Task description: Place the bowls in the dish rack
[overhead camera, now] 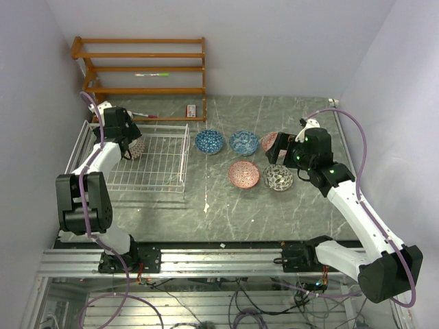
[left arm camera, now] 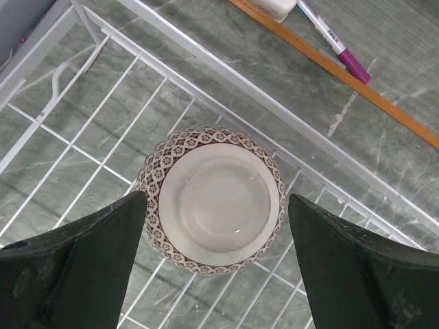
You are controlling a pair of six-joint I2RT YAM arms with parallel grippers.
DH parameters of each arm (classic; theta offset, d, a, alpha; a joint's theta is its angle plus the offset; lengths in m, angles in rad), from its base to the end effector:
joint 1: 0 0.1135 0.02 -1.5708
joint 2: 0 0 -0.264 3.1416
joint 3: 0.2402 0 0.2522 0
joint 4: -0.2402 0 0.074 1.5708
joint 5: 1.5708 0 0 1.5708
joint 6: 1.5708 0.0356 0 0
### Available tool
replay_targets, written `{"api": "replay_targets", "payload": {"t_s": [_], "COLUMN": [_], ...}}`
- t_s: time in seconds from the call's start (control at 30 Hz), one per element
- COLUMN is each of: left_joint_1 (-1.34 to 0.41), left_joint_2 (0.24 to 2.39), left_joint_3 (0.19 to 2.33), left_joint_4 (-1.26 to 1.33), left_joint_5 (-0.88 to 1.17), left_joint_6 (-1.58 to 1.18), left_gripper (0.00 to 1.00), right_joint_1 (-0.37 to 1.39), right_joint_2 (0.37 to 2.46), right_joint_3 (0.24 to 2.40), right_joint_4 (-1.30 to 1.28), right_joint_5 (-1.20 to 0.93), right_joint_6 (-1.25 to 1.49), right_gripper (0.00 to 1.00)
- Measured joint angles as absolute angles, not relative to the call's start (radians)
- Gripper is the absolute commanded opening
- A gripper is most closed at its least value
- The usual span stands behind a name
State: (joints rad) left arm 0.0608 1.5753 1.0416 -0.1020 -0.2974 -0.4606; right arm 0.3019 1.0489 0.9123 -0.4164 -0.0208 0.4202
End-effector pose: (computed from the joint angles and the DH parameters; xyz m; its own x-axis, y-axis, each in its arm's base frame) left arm 0.3483 0.0316 0.2404 -0.4005 -0.4501 -0.7981 -0.5263 0.8260 -0.2018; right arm 0.2218 0.0698 0.3109 -0.5860 0.2447 -0.7725 -0.0822 0.9304 0.3571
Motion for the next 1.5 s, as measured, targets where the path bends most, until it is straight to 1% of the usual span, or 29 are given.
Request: {"api": "replay_targets", "payload": {"t_s": [0.13,0.5,0.73,0.97,1.13,1.3,1.5], "left_joint_1": [0.061,0.061,0.063,0.105,0.120,0.149,0.163], "left_joint_2": [1.595,1.620,1.620,1.618,1.614,1.592,1.549], "left_joint_3": [1.047,1.058,1.066,1.069,1.069,1.062,1.037], "left_joint_4": [-0.102,-0.097,-0.102,-0.097,-0.092,-0.091,-0.093], "left_joint_5": [-0.294,-0.297,-0.350,-0.391,-0.400,-0.404,-0.404], "left_joint_6": [-0.460,-0.452,-0.449,-0.487,-0.519,-0.536,-0.533], "left_gripper": [0.91,0.71,0.65,0.64,0.66,0.74,0.75], "right_joint_1": [0.302,0.302,0.302,0.302,0.302,0.302,0.302], "right_joint_2": [1.049,1.049,1.049,1.049,1.050,1.056,1.059], "right_joint_3": [0.901,0.895,0.895,0.895,0.896,0.896,0.896], "right_joint_4": [-0.416,-0.415,-0.413,-0.413,-0.413,-0.414,-0.414], "right_joint_5": [-0.018,-0.010,-0.009,-0.004,-0.003,-0.004,-0.004], "right_joint_6": [0.421,0.422,0.426,0.426,0.426,0.426,0.426], "right_gripper": [1.00,1.00,1.00,1.00,1.00,1.00,1.00]}}
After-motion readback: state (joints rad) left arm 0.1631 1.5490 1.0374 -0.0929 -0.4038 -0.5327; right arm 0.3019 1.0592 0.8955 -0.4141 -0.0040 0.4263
